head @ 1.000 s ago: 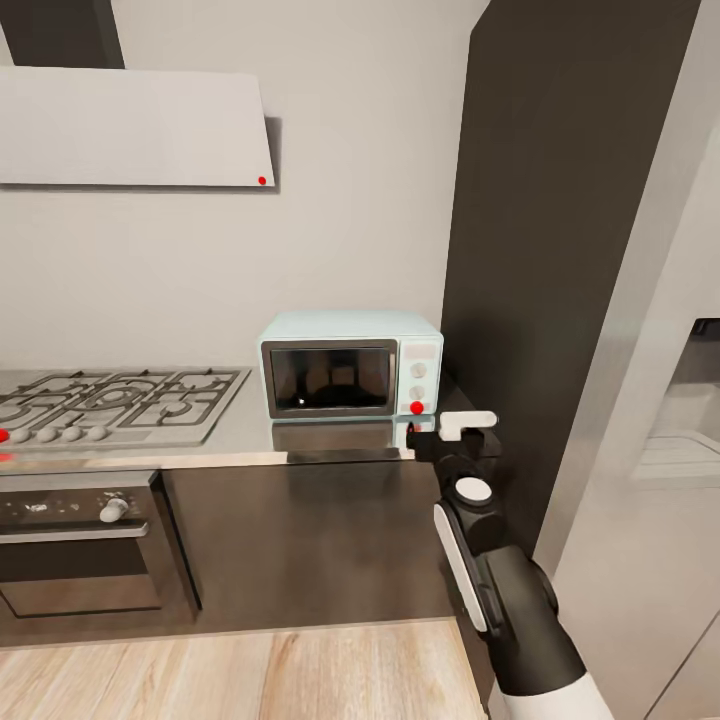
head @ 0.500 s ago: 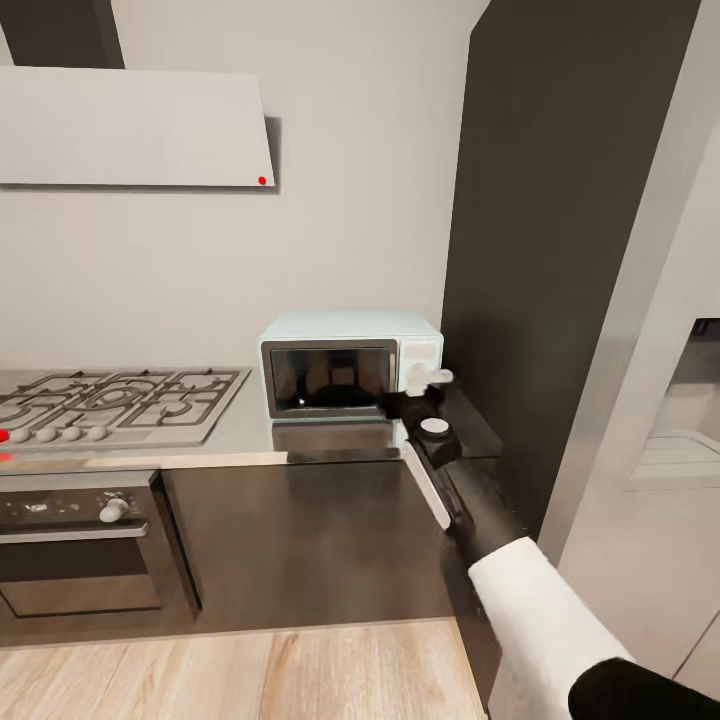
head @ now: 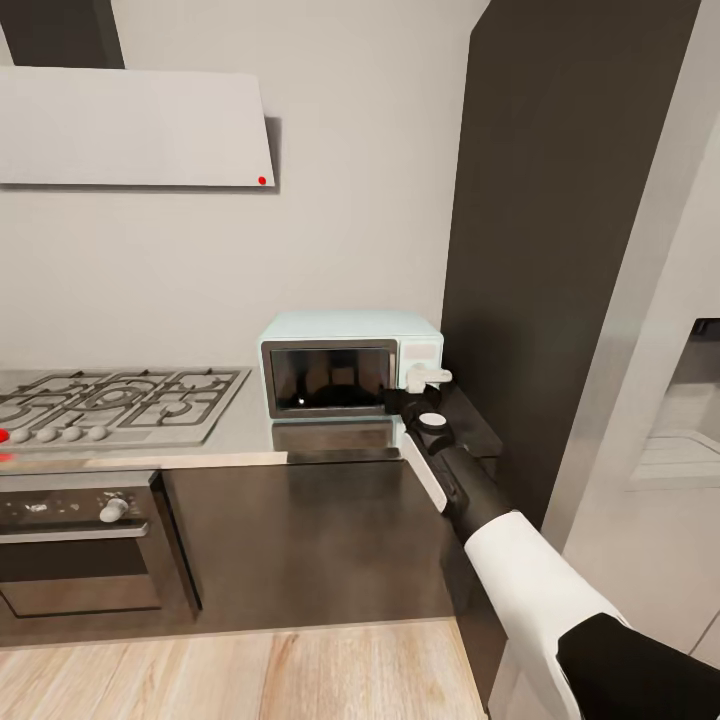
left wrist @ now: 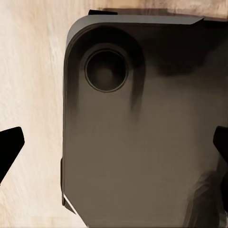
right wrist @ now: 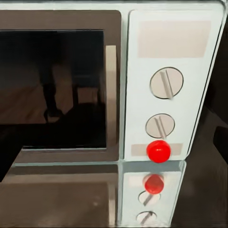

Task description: In the kitchen, take the popcorn bag from the countertop, put it into the microwave, and heat it until the popcorn is cooked so the cooked popcorn ends up inside the bag.

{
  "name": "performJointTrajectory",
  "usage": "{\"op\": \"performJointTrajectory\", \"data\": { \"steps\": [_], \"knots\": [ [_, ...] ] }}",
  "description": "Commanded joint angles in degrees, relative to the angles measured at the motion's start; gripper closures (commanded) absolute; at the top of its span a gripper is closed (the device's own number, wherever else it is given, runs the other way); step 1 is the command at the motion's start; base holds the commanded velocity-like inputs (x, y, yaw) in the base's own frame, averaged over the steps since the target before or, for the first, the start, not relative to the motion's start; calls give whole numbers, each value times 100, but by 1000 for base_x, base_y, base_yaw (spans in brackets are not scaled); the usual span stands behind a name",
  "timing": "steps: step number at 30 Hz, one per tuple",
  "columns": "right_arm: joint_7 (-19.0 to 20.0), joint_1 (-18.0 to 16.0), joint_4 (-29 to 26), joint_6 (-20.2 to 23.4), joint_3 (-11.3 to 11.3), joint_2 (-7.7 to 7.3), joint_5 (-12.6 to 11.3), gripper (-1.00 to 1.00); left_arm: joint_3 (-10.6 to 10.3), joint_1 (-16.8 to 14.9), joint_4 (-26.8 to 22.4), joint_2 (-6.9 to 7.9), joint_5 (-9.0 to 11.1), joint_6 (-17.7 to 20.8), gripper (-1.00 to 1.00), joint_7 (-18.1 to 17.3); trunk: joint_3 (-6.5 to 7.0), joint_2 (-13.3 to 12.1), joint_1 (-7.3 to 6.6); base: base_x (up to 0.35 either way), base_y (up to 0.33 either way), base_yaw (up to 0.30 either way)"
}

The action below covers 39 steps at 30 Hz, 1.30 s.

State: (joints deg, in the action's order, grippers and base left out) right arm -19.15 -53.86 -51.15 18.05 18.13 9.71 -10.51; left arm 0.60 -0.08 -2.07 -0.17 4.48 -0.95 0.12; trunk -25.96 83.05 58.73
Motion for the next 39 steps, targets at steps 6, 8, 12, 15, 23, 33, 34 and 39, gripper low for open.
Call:
{"op": "performJointTrajectory", "data": {
  "steps": [6, 8, 12, 15, 23, 33, 34, 39],
  "knots": [
    [-88, -26, -70, 17, 53, 29, 5, -100, 2, -1, -4, -1, 52, -10, -100, 20, -6, 3, 0, 0, 0, 0],
    [-82, -91, -94, 60, 51, 29, 11, -100, 2, -1, -4, -1, 53, -10, -100, 19, -6, 3, 0, 0, 0, 0],
    [-73, -195, -127, 84, 50, 29, 14, -100, 2, -1, -4, -1, 52, -10, -100, 21, -6, 3, 0, 0, 0, 0],
    [-71, -195, -167, 89, 50, 29, 10, -100, 2, -1, -4, -1, 53, -5, -100, 22, -6, 3, 0, 51, 0, 0],
    [-21, -195, -113, 85, 54, 29, -31, -100, 2, -1, -4, -1, 53, -9, -100, 20, -6, 3, 0, 131, 0, 0],
    [661, -195, 68, 93, 50, 29, -41, -100, 2, -1, -4, -1, 53, -10, -100, 15, -6, 3, 0, 1, 0, 0],
    [654, -195, 74, 93, 50, 29, -40, -100, 2, -1, -4, -1, 53, -10, -100, 18, -6, 3, 0, 0, 0, 0],
    [547, -161, -16, -4, 12, 15, -13, -100, 19, -9, -39, 7, 60, -28, -100, 15, -6, 3, 0, 0, 0, 0]
  ]
}}
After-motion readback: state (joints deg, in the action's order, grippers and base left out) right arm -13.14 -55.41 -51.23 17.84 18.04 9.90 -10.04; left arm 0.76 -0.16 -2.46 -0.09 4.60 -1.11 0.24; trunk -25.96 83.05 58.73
